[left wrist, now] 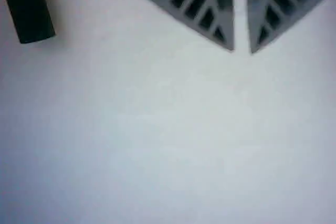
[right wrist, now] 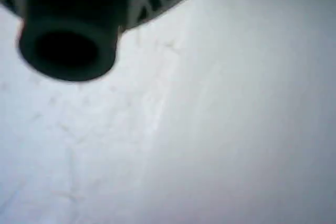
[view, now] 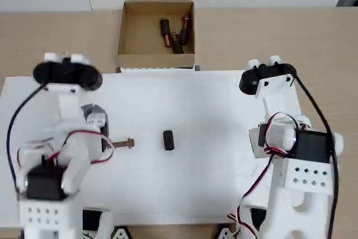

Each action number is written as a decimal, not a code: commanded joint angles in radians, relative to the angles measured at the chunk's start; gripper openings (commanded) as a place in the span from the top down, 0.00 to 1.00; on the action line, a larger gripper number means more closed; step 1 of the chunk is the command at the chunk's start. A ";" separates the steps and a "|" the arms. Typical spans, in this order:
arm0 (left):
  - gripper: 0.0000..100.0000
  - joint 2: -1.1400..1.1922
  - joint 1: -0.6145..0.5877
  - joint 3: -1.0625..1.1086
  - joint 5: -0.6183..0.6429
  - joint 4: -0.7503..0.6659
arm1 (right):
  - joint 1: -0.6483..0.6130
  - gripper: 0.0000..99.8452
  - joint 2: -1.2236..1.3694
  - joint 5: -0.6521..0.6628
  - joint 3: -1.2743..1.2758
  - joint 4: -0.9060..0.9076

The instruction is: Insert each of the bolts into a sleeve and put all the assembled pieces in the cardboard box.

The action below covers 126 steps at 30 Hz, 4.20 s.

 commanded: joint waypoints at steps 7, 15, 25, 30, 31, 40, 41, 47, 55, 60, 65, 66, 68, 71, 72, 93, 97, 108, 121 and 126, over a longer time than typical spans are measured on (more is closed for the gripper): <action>0.99 0.270 -0.006 -0.058 -0.170 -0.003 | 0.012 1.00 -0.021 -0.011 0.083 0.004; 0.99 0.470 -0.006 -0.051 -0.646 -0.008 | 0.090 1.00 -0.021 -0.008 0.115 0.001; 0.99 0.621 0.057 -0.053 -0.898 -0.009 | 0.105 1.00 -0.021 -0.009 0.115 -0.004; 0.99 0.698 0.075 -0.048 -1.059 -0.009 | 0.105 1.00 -0.021 -0.009 0.117 -0.004; 0.99 0.715 0.075 -0.054 -1.080 -0.009 | 0.105 1.00 -0.021 -0.009 0.117 -0.004; 0.99 0.770 0.077 -0.053 -1.252 0.032 | 0.107 1.00 -0.021 -0.009 0.117 -0.004; 0.97 0.770 0.077 -0.051 -1.264 0.031 | 0.107 1.00 -0.021 -0.009 0.117 -0.002; 0.92 0.770 0.072 -0.050 -1.287 0.003 | 0.107 1.00 -0.021 -0.009 0.117 -0.004; 0.92 0.773 0.078 -0.031 -1.292 -0.077 | 0.105 1.00 -0.016 -0.009 0.117 -0.004; 0.92 0.773 0.080 0.008 -1.293 -0.112 | 0.105 1.00 -0.015 -0.009 0.117 -0.004; 0.92 0.773 0.080 0.045 -1.293 -0.114 | 0.105 1.00 -0.016 -0.009 0.117 -0.004; 0.92 0.773 0.080 0.054 -1.293 -0.114 | 0.105 1.00 -0.016 -0.009 0.117 -0.004; 0.92 0.773 0.080 0.071 -1.306 -0.114 | 0.105 1.00 -0.016 -0.009 0.117 -0.004; 0.92 0.773 0.080 0.088 -1.320 -0.115 | 0.105 1.00 -0.016 -0.009 0.117 -0.004; 0.92 0.775 0.080 0.090 -1.320 -0.124 | 0.105 1.00 -0.016 -0.009 0.117 -0.004; 1.00 1.054 0.078 -0.038 -1.316 -0.184 | 0.104 1.00 -0.021 -0.009 0.117 -0.005; 1.00 1.053 0.078 -0.117 -1.316 -0.072 | 0.104 1.00 -0.021 -0.009 0.117 -0.005; 1.00 1.053 0.110 -0.475 -1.119 0.175 | 0.101 1.00 -0.022 -0.011 0.115 -0.005; 1.00 0.809 0.307 -0.604 -0.568 0.276 | 0.102 1.00 -0.044 -0.011 0.109 -0.001; 1.00 0.680 0.348 -0.604 -0.330 0.321 | 0.105 1.00 -0.222 -0.008 0.072 -0.005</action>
